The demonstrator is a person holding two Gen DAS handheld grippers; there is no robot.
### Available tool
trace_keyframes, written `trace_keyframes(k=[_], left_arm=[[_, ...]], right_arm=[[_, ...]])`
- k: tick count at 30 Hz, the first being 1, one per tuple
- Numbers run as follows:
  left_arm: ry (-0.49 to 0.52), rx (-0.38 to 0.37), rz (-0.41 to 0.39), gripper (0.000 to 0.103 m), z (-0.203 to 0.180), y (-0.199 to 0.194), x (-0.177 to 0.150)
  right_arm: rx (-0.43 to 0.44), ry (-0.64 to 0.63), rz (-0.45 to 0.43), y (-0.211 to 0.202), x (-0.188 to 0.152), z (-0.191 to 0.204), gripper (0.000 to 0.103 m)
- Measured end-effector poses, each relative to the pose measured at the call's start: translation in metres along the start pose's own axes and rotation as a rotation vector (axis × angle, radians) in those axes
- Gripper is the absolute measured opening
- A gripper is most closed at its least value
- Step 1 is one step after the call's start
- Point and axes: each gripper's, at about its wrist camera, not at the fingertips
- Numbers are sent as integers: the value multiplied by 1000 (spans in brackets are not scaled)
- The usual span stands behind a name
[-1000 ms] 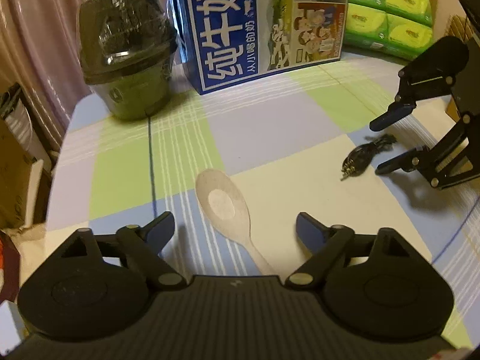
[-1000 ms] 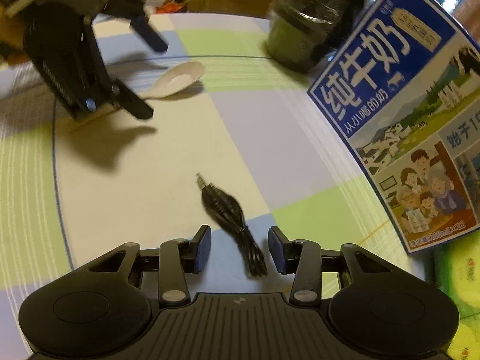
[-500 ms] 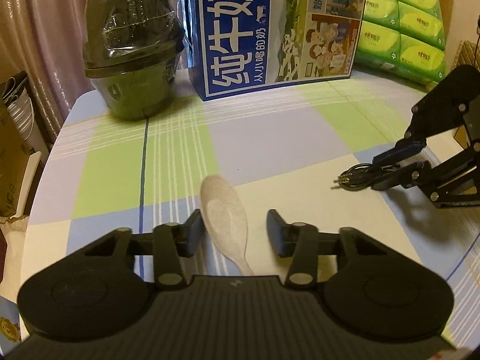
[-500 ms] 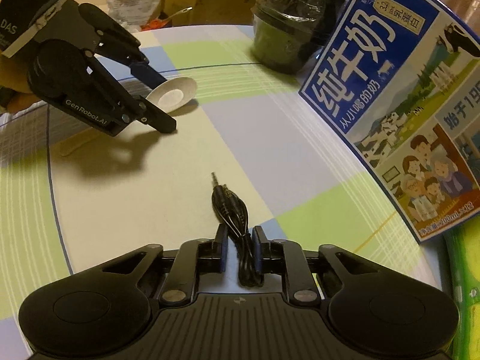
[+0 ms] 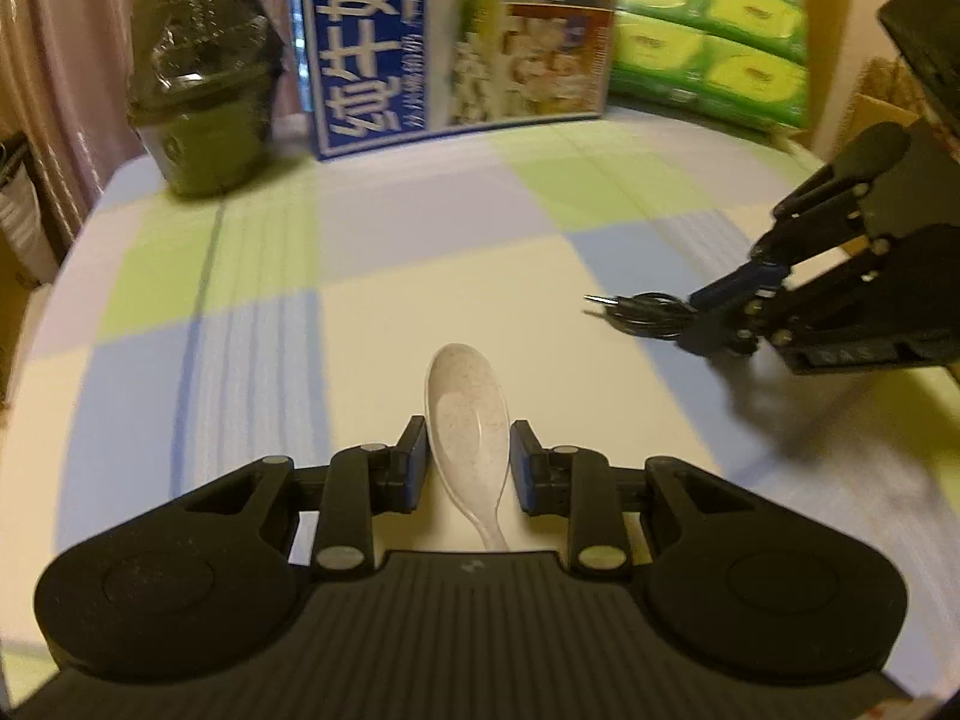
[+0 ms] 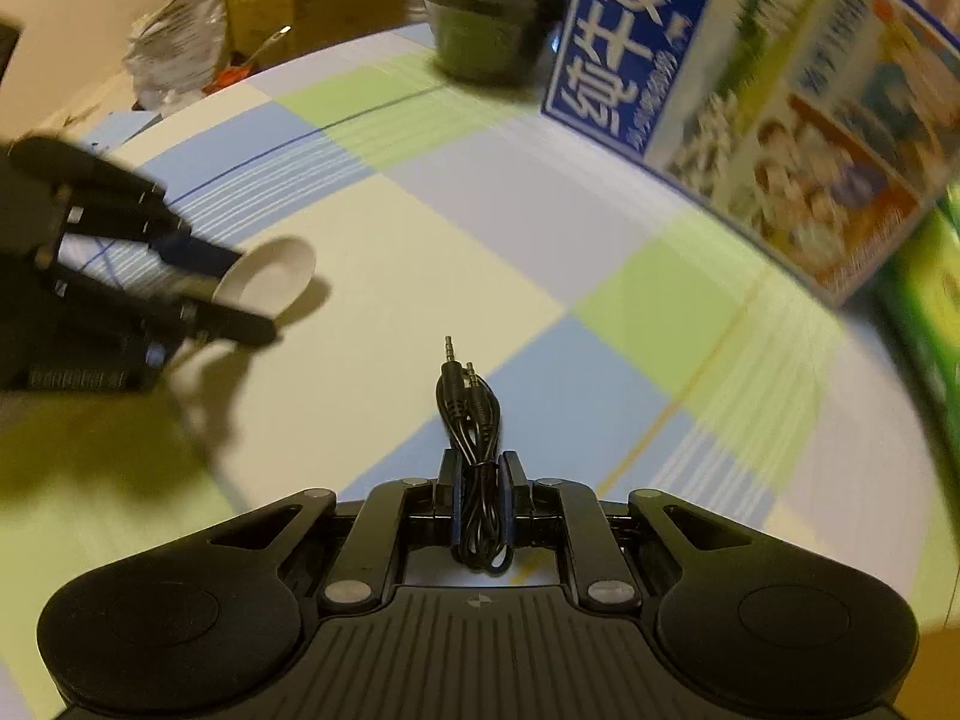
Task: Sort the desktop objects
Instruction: 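Lift and carry the white spoon and black cable toward the cardboard box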
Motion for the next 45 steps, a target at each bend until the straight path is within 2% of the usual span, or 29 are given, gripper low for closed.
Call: trace_keyframes(k=[3, 11, 14, 16, 19, 21, 22, 30, 32, 35, 36, 44, 45], left_arm=[[1, -25, 5, 24, -23, -19, -17], [-22, -100, 72, 24, -88, -74, -61], [-9, -127, 81, 24, -113, -92, -73], [10, -118, 70, 24, -130, -103, -83], [26, -80, 57, 28, -145, -114, -93], [31, -57, 52, 53, -150, -116, -97], [29, -44, 45, 56, -153, -117, -101], [0, 50, -35, 55, -156, -118, -106], [-2, 68, -47, 55, -156, -117, -105], [-29, 93, -54, 40, -156, -117, -105], [-36, 95, -55, 39, -156, -117, -106], [-37, 93, -68, 38, -162, -116, -110], [-38, 95, -68, 39, -161, -116, -110]], right_arm=[[4, 40, 15, -23, -26, 14, 9], [38, 371, 27, -93, -103, 43, 8], [36, 462, 6, -115, -130, 54, 8], [23, 511, -29, -128, -146, 62, 8], [-15, 503, -99, -145, -164, 75, 9], [-36, 504, -162, -150, -176, 80, 9], [-53, 500, -193, -152, -182, 84, 9], [-92, 406, -349, -150, -212, 102, 12], [-100, 362, -357, -145, -215, 105, 23], [-114, 284, -371, -142, -216, 110, 28], [-113, 274, -374, -141, -216, 111, 28], [-112, 233, -379, -132, -212, 112, 28], [-111, 233, -379, -132, -212, 112, 22]])
Point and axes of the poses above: each gripper's, at about its wrist camera, not at the fingertips, and y roughly the way its jaws point, z to its left, x to its top, and after that the axes turned 6 degrees about -z, right-handed
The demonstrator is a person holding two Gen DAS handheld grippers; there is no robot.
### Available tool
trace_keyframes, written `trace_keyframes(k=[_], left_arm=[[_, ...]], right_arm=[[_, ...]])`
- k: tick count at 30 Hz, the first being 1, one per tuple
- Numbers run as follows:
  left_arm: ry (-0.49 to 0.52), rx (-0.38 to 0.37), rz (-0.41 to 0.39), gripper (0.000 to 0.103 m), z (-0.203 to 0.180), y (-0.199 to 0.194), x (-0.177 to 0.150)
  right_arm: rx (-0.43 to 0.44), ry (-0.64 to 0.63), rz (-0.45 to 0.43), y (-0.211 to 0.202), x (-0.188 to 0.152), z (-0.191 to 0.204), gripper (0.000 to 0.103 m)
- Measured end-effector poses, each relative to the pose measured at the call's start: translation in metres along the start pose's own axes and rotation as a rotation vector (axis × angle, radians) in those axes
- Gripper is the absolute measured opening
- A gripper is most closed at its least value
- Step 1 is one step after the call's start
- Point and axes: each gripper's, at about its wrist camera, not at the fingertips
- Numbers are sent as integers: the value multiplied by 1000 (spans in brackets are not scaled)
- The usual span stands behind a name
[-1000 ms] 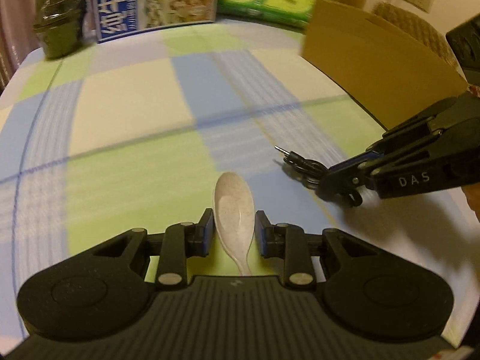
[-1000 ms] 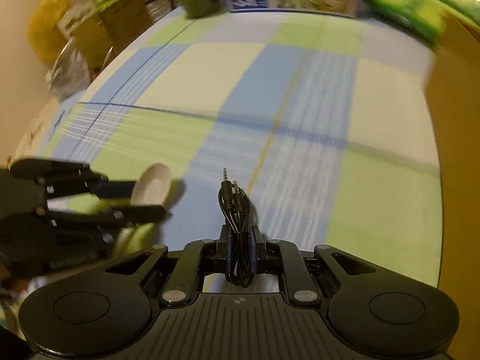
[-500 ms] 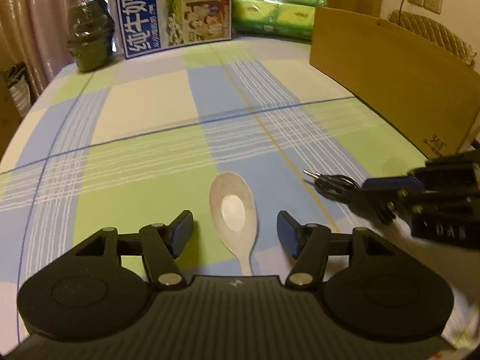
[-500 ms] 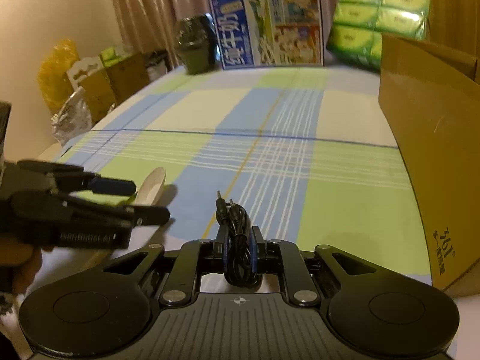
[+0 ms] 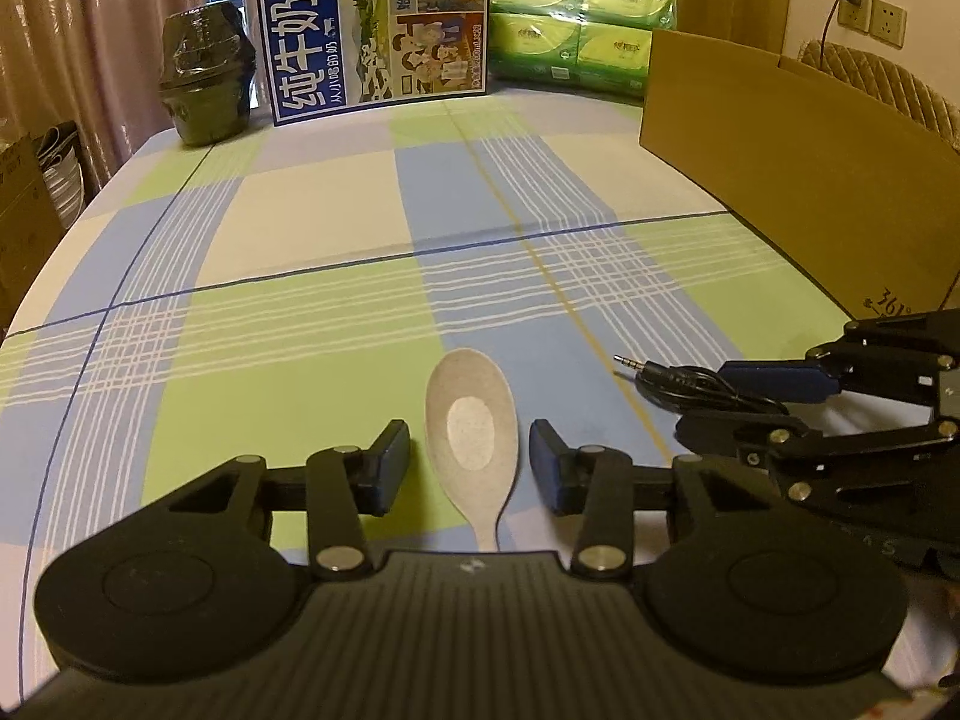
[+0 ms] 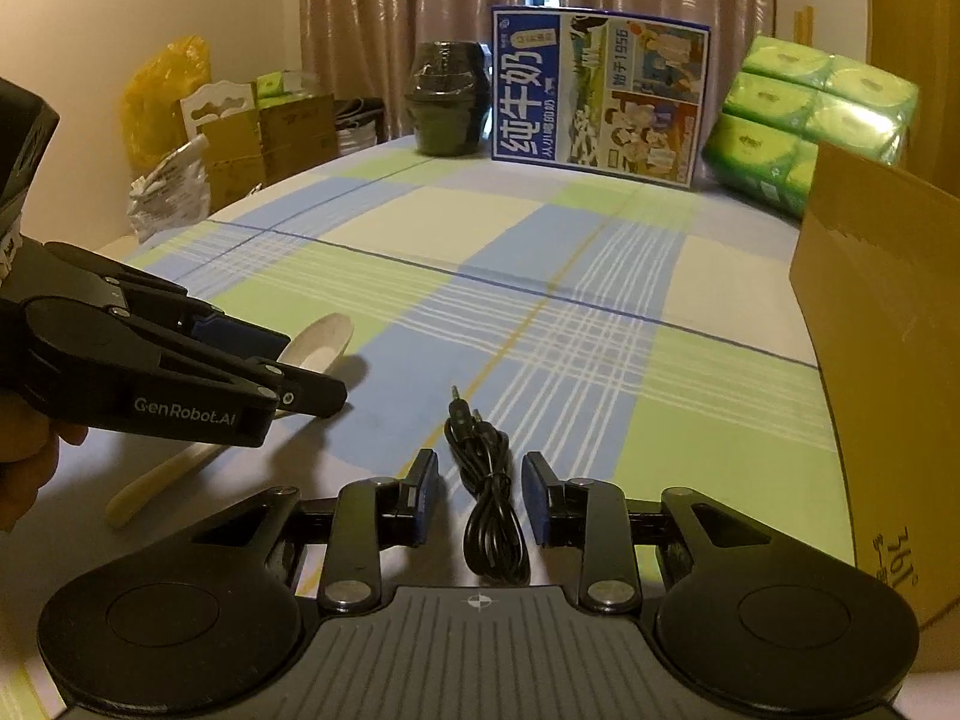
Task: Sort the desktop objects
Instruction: 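Lift and carry the white spoon and black cable toward the cardboard box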
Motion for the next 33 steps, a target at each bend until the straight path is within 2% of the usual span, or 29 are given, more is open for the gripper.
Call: trace_keyframes(k=[2, 10, 13, 16, 25, 33], left_arm=[[0, 2, 0, 39, 0, 0, 0], [5, 25, -1, 38, -1, 2, 2], [20, 35, -3, 30, -5, 3, 2], [36, 50, -4, 28, -9, 2, 3], [58, 13, -44, 27, -20, -13, 8], [10, -1, -73, 27, -26, -30, 18]], right_arm=[[-7, 0, 1, -1, 0, 0, 13], [-20, 73, -2, -9, 1, -3, 13], [-36, 105, -1, -12, 2, -6, 13], [-49, 125, -1, -14, 3, -9, 13], [-69, 158, -42, -32, 11, -10, 13], [-90, 184, -75, -54, 21, -12, 13]])
Point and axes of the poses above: each gripper's, at about its wrist camera, not at the fingertips, and y roughly the way its jaws point, z to its left, x to its top, and after that the axes turned 6 degrees about -z, right-handed
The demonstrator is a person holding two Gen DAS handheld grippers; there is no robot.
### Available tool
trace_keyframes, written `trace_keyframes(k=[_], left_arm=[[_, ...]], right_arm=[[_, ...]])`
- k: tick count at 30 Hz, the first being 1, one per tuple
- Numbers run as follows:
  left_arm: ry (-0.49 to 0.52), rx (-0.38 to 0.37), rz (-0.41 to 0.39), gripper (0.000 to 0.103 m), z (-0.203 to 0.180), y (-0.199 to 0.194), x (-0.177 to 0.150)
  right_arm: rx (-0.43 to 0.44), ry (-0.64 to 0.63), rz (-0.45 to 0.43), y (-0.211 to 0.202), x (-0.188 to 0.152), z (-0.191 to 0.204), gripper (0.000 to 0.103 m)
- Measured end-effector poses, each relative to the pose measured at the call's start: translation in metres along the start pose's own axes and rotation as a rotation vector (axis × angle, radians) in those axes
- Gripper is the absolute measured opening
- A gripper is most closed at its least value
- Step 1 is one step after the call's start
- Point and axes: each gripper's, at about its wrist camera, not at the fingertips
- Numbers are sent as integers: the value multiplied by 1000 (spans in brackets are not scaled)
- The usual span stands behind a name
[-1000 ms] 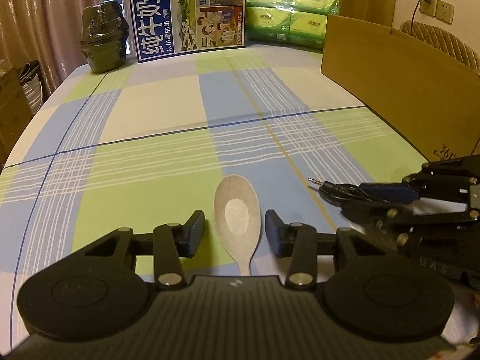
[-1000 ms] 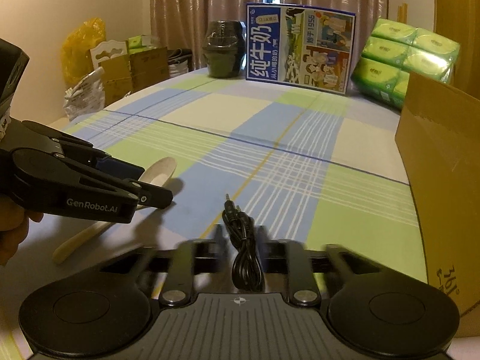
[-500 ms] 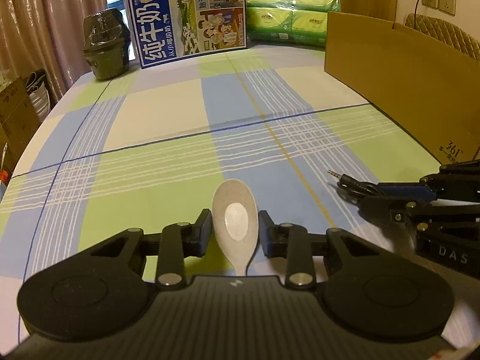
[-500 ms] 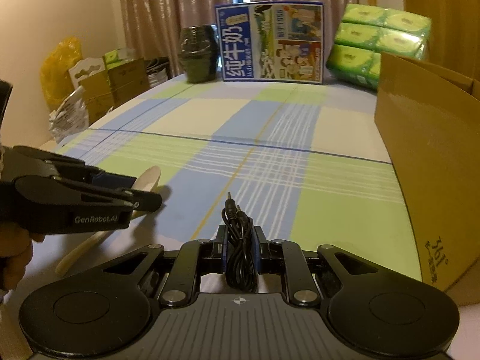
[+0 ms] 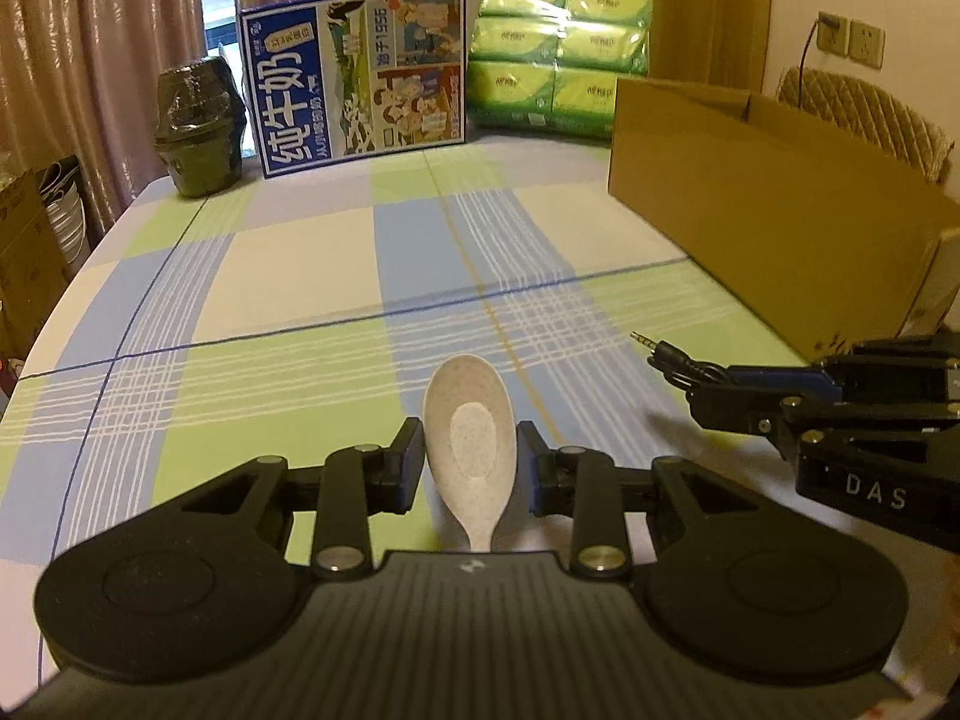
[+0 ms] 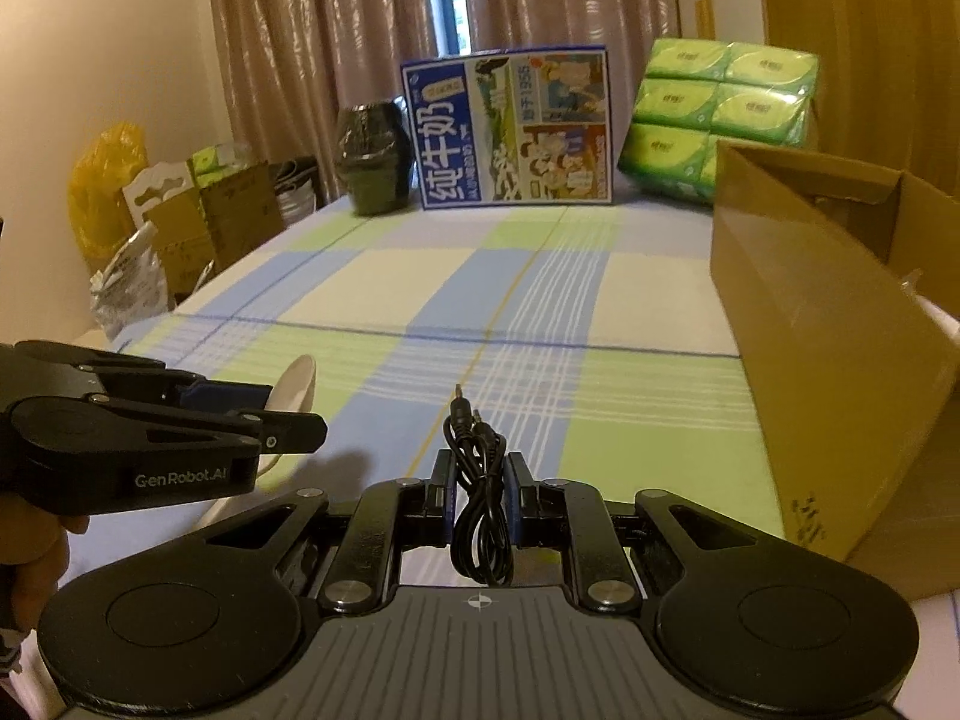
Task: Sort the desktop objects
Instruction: 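Lift and carry the white spoon and black cable toward the cardboard box, then lower the spoon and cable into the box and open both tools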
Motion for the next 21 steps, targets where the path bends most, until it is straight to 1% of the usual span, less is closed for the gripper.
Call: trace_keyframes(k=[5, 12, 17, 21], left_arm=[[-24, -6, -17, 27, -3, -13, 10], [-16, -20, -35, 27, -20, -33, 29], [-33, -62, -60, 27, -43, -57, 48], [-34, -101, -73, 27, -68, -75, 61]], right_arm=[[-19, 4, -33, -17, 11, 0, 13], [-61, 9, -83, -48, 35, 2, 13], [-103, 16, -112, -81, 52, -2, 13], [-148, 43, -120, -110, 62, -12, 13]])
Point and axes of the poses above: each gripper's, at about its wrist camera, not at the fingertips, and y roughly the way its jaws point, z to its left, x to its top, and after that the axes turned 6 degrees about -z, right-handed
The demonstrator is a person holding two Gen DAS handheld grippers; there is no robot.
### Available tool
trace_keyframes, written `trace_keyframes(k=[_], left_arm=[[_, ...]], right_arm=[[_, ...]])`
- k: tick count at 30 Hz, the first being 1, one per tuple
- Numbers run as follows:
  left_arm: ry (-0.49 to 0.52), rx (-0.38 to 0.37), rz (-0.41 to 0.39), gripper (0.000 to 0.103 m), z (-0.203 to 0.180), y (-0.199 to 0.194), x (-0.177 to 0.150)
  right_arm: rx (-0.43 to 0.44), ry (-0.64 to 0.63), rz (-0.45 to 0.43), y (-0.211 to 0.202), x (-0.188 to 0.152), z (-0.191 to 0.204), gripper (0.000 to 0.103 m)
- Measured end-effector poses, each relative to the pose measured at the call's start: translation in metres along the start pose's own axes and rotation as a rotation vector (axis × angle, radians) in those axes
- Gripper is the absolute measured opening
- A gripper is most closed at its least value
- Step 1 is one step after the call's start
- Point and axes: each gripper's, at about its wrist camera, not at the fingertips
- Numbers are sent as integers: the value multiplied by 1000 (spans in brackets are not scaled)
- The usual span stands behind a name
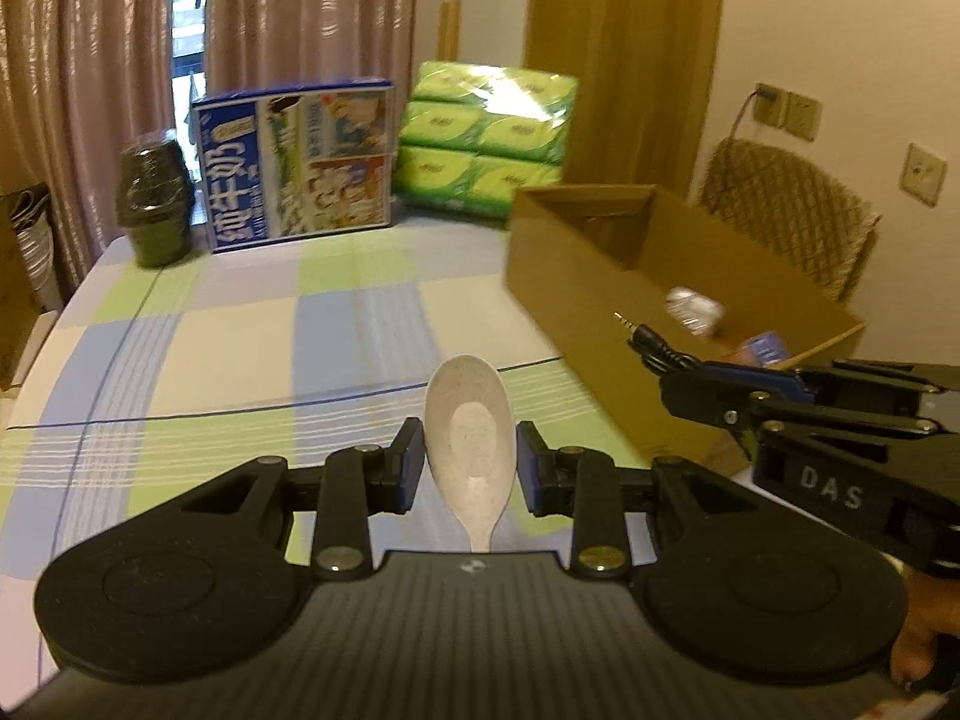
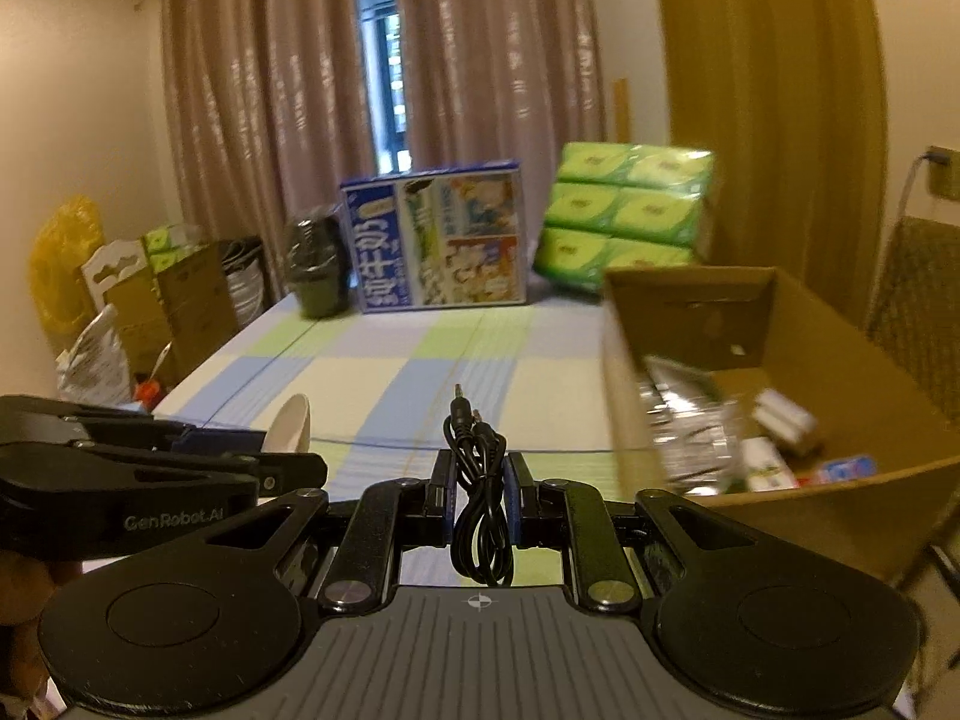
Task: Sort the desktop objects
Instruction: 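Lower the spoon and cable into the box and open both tools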
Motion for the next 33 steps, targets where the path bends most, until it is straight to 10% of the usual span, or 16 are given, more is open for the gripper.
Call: trace_keyframes(k=[33], left_arm=[[42, -245, 3, 27, -184, -24, 34]], right_arm=[[-228, 43, -21, -128, 14, -131, 13]])
Point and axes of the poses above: each gripper's, at about its wrist camera, not at the fingertips, and y roughly the way its jaws point, z to its left, x to its top, and after that the axes turned 6 degrees about -z, right-handed
